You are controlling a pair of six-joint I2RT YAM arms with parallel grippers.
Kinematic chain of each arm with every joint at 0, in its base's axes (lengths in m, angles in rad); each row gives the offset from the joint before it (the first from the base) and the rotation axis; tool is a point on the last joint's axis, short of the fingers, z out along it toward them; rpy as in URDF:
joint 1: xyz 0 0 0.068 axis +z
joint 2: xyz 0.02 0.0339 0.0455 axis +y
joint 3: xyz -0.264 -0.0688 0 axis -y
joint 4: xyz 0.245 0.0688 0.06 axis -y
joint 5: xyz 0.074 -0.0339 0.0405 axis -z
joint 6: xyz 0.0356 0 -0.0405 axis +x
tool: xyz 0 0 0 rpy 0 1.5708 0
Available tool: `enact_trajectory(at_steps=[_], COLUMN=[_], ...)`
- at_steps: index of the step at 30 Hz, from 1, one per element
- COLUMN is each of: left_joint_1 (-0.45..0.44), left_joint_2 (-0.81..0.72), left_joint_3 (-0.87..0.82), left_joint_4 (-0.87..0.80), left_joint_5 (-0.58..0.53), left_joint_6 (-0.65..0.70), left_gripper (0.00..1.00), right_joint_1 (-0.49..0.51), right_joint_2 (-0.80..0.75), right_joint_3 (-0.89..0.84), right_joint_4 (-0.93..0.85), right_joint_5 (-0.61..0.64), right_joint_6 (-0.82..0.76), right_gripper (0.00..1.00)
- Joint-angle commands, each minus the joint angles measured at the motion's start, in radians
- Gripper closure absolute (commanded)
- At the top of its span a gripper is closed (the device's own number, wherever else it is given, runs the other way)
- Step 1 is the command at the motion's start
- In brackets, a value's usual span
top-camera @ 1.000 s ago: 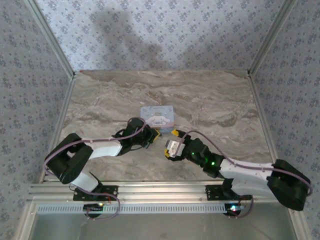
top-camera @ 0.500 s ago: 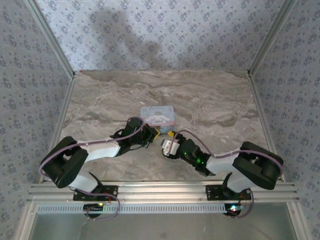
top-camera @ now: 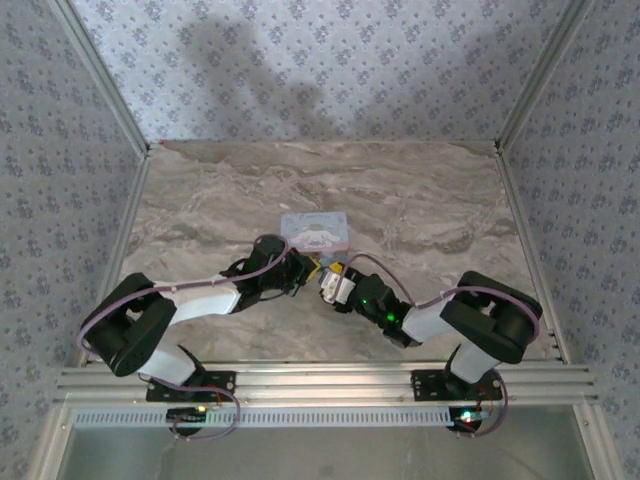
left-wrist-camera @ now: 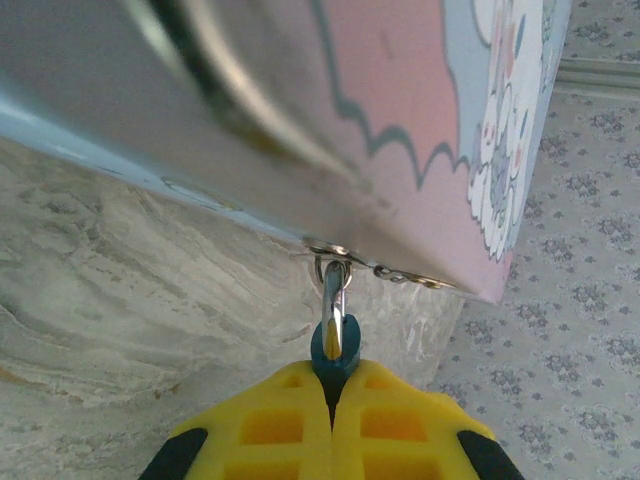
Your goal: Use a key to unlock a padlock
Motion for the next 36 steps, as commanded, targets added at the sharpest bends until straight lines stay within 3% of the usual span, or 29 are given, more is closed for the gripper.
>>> enact_trajectory(at_steps=[1, 11, 36], left_joint_1=[-0.01, -0.011, -0.015], left_joint_2=[-0.027, -0.013, 0.009], left_joint_3=[0.017, 0.017, 0.02], left_joint_4=[-0.003, 0.0, 0.011], left_joint_5=[0.004, 0.005, 0.016], left_joint_6=[-0.019, -0.022, -0.029], left_gripper=[1.0, 1.0, 1.0], right_joint_1=[0.011, 0.023, 0.02], right_joint_2=[0.029, 0.082, 0.105], right_joint_3=[0.032, 0.046, 0.053], right_joint_4=[0.054, 0.087, 0.123], right_joint_5=[0.004, 0.034, 0.114], right_joint_6=[0.023, 0.037, 0.15], right_gripper=[0.51, 0.68, 0.97])
